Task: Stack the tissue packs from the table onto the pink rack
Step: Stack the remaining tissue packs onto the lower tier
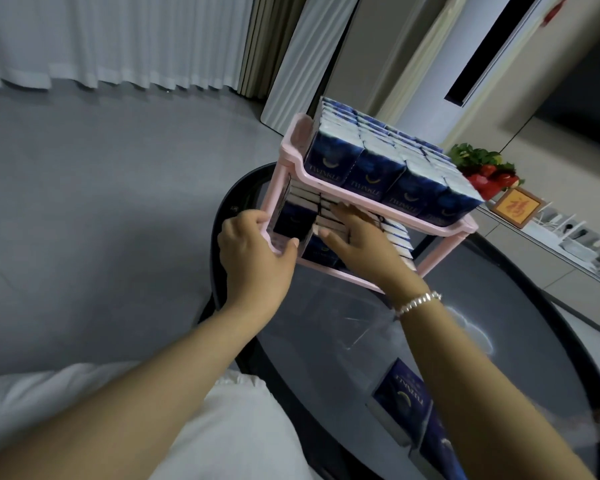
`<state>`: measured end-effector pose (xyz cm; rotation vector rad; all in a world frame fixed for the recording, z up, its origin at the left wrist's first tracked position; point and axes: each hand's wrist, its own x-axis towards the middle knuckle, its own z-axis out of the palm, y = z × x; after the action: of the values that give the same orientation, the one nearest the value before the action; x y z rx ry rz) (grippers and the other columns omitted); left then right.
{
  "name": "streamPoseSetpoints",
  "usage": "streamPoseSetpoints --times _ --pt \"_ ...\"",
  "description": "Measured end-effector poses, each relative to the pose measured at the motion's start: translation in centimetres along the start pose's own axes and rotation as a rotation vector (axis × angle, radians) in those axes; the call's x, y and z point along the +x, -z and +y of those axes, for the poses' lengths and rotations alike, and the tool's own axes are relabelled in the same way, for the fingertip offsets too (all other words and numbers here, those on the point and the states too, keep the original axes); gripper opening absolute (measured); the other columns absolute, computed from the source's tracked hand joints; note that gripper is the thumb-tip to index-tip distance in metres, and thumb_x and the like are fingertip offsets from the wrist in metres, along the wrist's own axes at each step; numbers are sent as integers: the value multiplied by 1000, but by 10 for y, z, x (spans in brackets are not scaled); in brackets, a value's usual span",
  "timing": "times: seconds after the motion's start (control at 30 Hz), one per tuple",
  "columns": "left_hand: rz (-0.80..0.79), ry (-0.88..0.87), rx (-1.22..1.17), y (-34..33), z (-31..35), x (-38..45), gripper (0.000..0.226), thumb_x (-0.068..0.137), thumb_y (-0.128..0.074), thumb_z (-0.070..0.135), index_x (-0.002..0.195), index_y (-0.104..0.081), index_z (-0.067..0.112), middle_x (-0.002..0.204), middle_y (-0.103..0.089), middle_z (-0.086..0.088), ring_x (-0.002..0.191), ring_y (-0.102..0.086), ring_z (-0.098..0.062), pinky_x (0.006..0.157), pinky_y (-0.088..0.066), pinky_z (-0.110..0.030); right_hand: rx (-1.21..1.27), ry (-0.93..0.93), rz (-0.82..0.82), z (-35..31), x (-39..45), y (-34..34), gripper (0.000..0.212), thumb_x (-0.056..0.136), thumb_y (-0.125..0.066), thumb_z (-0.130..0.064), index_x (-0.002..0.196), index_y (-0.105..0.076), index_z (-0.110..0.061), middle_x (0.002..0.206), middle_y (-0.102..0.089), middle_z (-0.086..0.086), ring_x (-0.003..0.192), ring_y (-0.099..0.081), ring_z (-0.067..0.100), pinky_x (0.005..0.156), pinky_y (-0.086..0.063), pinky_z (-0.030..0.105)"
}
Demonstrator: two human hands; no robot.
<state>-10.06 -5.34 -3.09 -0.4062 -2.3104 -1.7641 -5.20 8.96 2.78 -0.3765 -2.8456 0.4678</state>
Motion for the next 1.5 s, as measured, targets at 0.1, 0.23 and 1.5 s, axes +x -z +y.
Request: streamPoseSetpoints --times 0.1,0.23,1.5 --pt "-78 -98 8 -1 10 -20 34 79 -73 22 105 -53 12 108 -47 -1 104 -52 -24 89 -48 -40 63 -23 36 6 -30 1 52 92 -55 -36 140 -42 -18 149 -36 1 141 -24 15 114 -25 28" --pt "-256 -130 -44 -5 24 -39 23 82 -70 26 100 -57 20 101 -51 8 93 -53 -12 85 -49 -31 117 -61 68 11 -75 6 49 93 -54 -34 139 -44 -22 145 -39 -6 141 -22 9 107 -21 19" --pt "-1125 -38 87 -21 53 -88 42 87 -66 18 125 -51 33 105 -67 5 81 -65 -11 83 -55 -31 590 -665 236 45 -248 -3 22 84 -69 -21 101 -57 -29 87 -60 -20 72 -56 -6 62 -40 6"
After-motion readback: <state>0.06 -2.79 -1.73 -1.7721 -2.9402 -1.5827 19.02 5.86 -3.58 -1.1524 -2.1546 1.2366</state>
